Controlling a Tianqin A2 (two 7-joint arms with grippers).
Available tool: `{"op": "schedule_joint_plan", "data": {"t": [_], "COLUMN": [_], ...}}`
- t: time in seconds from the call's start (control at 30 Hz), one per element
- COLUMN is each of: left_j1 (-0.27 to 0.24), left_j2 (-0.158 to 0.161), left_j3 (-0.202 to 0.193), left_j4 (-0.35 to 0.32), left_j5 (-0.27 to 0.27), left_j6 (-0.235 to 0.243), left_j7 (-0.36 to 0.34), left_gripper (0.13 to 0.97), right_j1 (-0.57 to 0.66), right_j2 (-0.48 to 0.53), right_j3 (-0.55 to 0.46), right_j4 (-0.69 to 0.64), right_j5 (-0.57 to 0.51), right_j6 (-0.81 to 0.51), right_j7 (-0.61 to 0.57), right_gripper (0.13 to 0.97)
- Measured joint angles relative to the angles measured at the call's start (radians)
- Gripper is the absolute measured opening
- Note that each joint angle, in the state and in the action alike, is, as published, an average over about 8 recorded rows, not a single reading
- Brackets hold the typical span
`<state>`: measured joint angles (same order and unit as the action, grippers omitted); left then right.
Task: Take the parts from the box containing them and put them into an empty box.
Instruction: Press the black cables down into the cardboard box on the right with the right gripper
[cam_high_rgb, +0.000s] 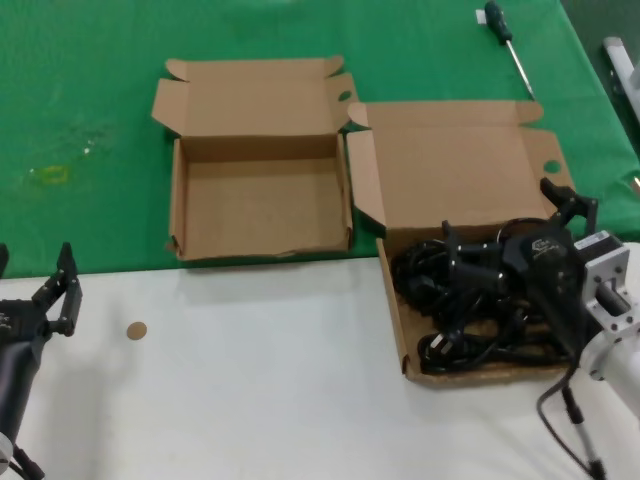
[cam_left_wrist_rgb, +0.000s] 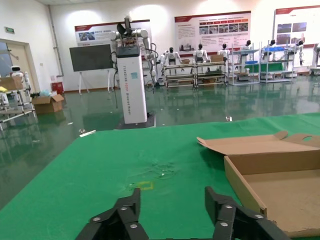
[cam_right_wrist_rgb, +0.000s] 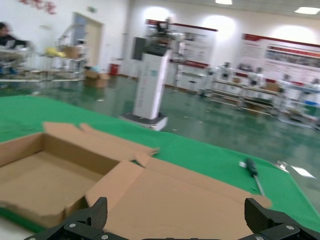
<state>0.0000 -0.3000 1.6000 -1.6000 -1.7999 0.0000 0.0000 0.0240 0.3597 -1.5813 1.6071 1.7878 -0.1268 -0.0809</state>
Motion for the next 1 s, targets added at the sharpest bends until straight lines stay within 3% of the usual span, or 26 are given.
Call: {"op": "schedule_joint_plan", "data": {"t": [0.13,0.4,0.47,0.7,1.0], "left_j1": [0.000,0.000,0.000,0.000,0.000], "left_j2": [0.000,0.000,0.000,0.000,0.000], "left_j3": [0.000,0.000,0.000,0.000,0.000], "left_j4": [0.000,0.000,0.000,0.000,0.000], "left_j5": [0.000,0.000,0.000,0.000,0.000], "left_j6": [0.000,0.000,0.000,0.000,0.000], "left_j7": [0.000,0.000,0.000,0.000,0.000], "left_gripper": [0.551,0.347,0.330,0.215,0.156], "right_j1": [0.008,0.078,0.107,0.233,0.425], "right_j2": [0.061,0.223,0.267,0.388,0.465], "right_j3": [0.005,-0.005,-0.016,-0.077,-0.200], "right_j4": [-0.006,-0.050,-0.065,-0.126,-0.228], "right_j5": [0.014,0.045,0.048,0.040,-0.037], "right_j6": [-0.086,-0.314,-0.374,-0.573,-0.785], "right_j7": [-0.018,-0.076,-0.090,-0.161,-0.288], "right_gripper": [0.966,0.966,0.966,0.966,0.966]}}
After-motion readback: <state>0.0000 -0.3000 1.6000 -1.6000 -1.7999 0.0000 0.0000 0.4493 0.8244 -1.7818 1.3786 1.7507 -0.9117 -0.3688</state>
